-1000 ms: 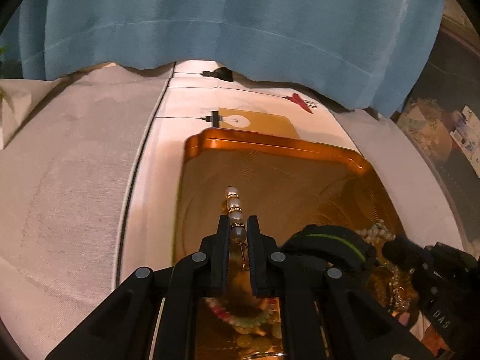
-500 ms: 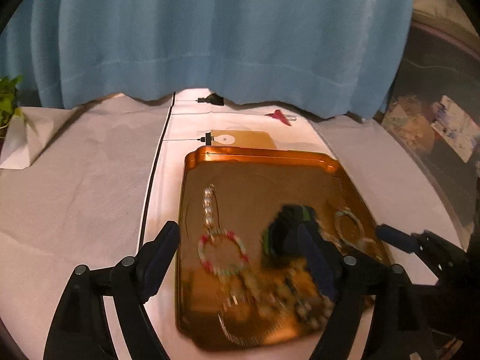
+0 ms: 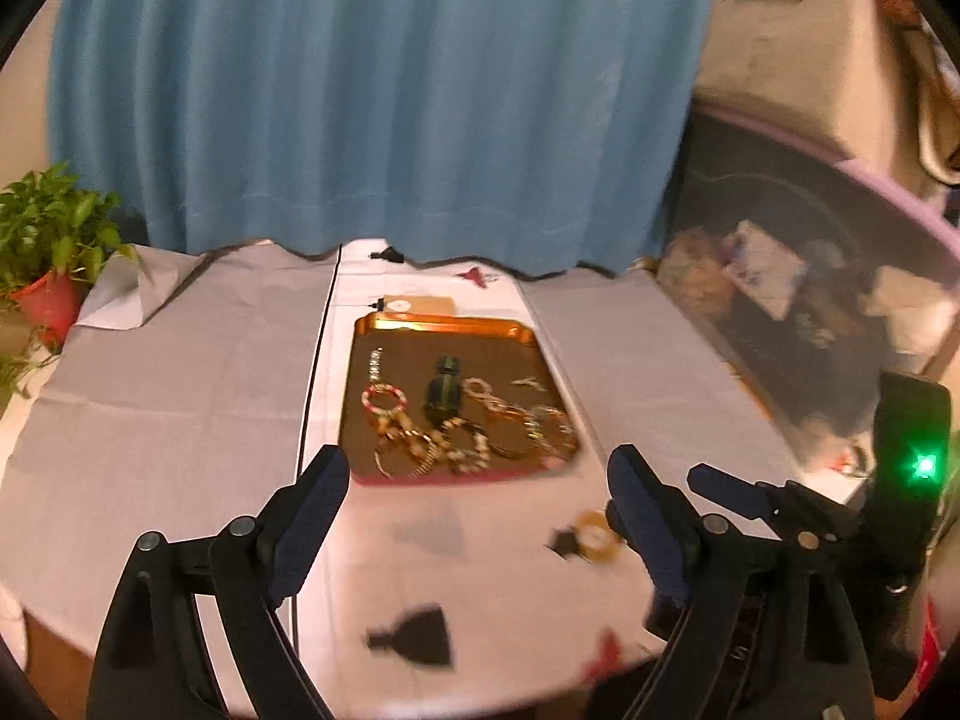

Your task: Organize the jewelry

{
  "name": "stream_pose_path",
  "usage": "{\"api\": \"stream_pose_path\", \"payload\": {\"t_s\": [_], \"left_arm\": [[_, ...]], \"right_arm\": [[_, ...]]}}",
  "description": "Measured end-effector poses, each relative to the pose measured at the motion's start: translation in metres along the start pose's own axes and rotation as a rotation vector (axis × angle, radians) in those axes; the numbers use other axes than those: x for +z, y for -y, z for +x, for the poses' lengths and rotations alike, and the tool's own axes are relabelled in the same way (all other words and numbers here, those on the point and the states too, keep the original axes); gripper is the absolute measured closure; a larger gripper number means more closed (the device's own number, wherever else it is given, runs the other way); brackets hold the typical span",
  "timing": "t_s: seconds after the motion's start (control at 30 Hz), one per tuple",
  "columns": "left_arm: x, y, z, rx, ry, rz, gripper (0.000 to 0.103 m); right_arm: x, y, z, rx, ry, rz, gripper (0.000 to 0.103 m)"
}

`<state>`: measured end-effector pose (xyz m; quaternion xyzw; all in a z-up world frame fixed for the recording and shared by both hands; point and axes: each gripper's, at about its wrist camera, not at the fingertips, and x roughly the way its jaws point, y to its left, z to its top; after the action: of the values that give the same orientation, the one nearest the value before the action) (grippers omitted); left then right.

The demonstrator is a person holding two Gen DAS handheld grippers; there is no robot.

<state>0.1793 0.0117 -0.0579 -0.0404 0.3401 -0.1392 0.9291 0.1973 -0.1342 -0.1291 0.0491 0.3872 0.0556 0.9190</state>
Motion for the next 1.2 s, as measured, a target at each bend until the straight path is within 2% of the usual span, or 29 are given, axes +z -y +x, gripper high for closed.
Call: {"api": "stream_pose_path", "payload": {"t_s": [0.07, 0.17, 0.27, 0.37, 0.47, 0.57, 0.67, 0.73, 0.8, 0.9, 1.0, 1.2], "left_arm": [[-0.006, 0.014, -0.035, -0.003, 0.025, 0.002, 0.015], [-0.012, 0.028, -0.068, 0.000, 0.030, 0.000, 0.008], [-0.020, 0.040, -0.099, 0.018, 0.028, 0.002, 0.006], [-0.030, 0.050, -0.123, 0.063, 0.010, -0.006, 0.005], [-0.041, 0.059, -0.139, 0.126, -0.008, -0.007, 0.005], [-0.053, 0.066, -0.158, 0.117, 0.025, 0.007, 0.005], [-0.060, 0.070, -0.171, 0.196, 0.032, -0.009, 0.004], [-0.063, 0.072, -0.175, 0.222, -0.004, 0.001, 0.004], [-0.065, 0.073, -0.176, 0.218, -0.041, 0.009, 0.004], [-0.069, 0.075, -0.183, 0.232, -0.018, 0.017, 0.004], [-0.071, 0.075, -0.189, 0.257, -0.021, 0.007, 0.004], [-0.070, 0.075, -0.191, 0.244, -0.029, 0.018, 0.004]], "right_arm": [[-0.007, -0.004, -0.031, -0.028, 0.025, 0.008, 0.030], [-0.023, -0.011, -0.085, -0.015, 0.078, 0.012, 0.024], [-0.037, -0.020, -0.127, -0.017, 0.105, 0.017, 0.022], [-0.051, -0.027, -0.163, -0.019, 0.122, -0.001, 0.020], [-0.060, -0.027, -0.185, -0.009, 0.098, 0.040, 0.020], [-0.066, -0.027, -0.198, 0.006, 0.071, 0.087, 0.020], [-0.072, -0.029, -0.205, 0.011, 0.052, 0.095, 0.020], [-0.076, -0.034, -0.207, 0.024, 0.041, 0.076, 0.020], [-0.079, -0.040, -0.215, 0.000, 0.058, 0.043, 0.020], [-0.081, -0.047, -0.223, -0.052, 0.085, 0.005, 0.020], [-0.080, -0.052, -0.226, -0.050, 0.076, -0.005, 0.020], [-0.077, -0.057, -0.230, -0.058, 0.069, -0.017, 0.020]]}}
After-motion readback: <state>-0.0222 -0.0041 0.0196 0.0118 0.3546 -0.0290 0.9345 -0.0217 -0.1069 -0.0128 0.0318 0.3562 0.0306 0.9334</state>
